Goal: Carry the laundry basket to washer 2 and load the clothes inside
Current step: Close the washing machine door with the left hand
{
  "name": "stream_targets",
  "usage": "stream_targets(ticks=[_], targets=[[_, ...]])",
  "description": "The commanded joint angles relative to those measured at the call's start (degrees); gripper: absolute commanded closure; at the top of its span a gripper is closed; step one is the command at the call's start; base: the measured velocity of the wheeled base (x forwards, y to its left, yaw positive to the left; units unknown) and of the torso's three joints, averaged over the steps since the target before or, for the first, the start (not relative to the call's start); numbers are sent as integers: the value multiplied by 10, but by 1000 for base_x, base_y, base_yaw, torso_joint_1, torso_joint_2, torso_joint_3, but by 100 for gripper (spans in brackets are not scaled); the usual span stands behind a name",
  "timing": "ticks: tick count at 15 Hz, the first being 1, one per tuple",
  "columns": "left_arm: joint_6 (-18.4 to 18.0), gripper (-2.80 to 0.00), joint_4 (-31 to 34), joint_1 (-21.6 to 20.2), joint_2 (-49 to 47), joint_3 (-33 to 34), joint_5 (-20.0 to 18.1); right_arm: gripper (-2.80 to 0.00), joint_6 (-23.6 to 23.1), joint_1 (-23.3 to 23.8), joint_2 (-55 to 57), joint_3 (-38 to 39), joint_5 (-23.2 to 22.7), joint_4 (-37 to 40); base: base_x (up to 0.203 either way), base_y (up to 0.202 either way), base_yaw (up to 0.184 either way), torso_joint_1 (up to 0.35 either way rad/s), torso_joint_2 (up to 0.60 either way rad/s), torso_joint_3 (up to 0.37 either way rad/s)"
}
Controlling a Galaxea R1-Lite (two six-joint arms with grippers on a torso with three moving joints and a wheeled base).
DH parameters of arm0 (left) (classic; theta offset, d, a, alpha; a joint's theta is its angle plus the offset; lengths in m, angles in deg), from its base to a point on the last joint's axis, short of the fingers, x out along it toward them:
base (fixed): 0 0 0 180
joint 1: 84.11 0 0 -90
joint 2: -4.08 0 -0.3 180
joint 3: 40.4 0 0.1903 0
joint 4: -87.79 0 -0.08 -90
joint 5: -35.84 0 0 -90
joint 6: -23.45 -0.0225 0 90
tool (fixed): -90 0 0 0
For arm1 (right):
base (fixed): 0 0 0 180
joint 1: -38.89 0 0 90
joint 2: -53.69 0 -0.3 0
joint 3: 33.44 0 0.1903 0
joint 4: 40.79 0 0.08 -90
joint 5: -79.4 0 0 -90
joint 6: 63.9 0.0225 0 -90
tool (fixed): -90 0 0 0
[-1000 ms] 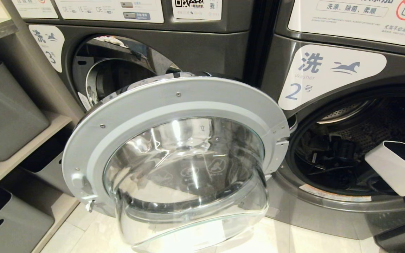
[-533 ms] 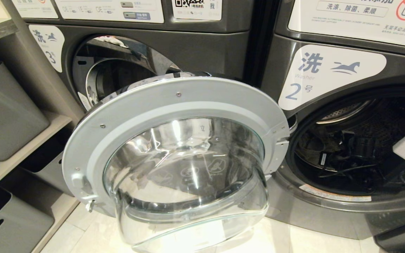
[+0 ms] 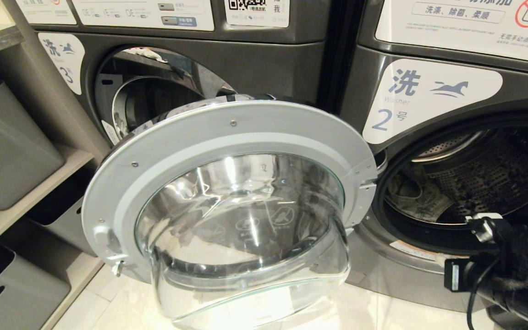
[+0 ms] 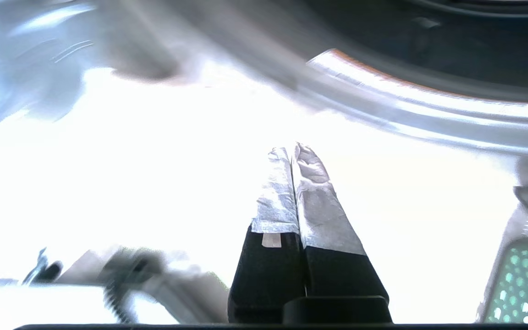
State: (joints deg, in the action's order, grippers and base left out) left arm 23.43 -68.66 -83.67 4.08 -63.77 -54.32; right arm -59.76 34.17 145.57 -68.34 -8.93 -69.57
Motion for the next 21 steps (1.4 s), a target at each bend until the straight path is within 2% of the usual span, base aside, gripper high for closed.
stream_targets(ticks=[1,4,6,9,12,13,14,15,17,21], targets=[[0,0,0,0,-1,0,1,0,1,-34,-159,67,-1,-3,0,0,0,0,0,0],[0,0,0,0,-1,0,0,0,-19,-53,-246,110,-5,3,0,0,0,0,0,0],[0,0,0,0,-1,0,0,0,-27,-55,-285,115,-5,47,0,0,0,0,0,0],[0,0,0,0,-1,0,0,0,-42,-56,-400,115,-4,175,0,0,0,0,0,0],[0,0,0,0,-1,0,0,0,-96,-55,-536,115,-7,345,0,0,0,0,0,0],[0,0,0,0,-1,0,0,0,-107,-41,-575,115,-22,404,0,0,0,0,0,0],[0,0,0,0,-1,0,0,0,-117,-5,-598,114,-40,445,0,0,0,0,0,0],[0,0,0,0,-1,0,0,0,-122,17,-617,114,-45,466,0,0,0,0,0,0],[0,0,0,0,-1,0,0,0,-125,24,-681,112,-44,513,0,0,0,0,0,0],[0,0,0,0,-1,0,0,0,-126,36,-840,111,-42,527,0,0,0,0,0,0]])
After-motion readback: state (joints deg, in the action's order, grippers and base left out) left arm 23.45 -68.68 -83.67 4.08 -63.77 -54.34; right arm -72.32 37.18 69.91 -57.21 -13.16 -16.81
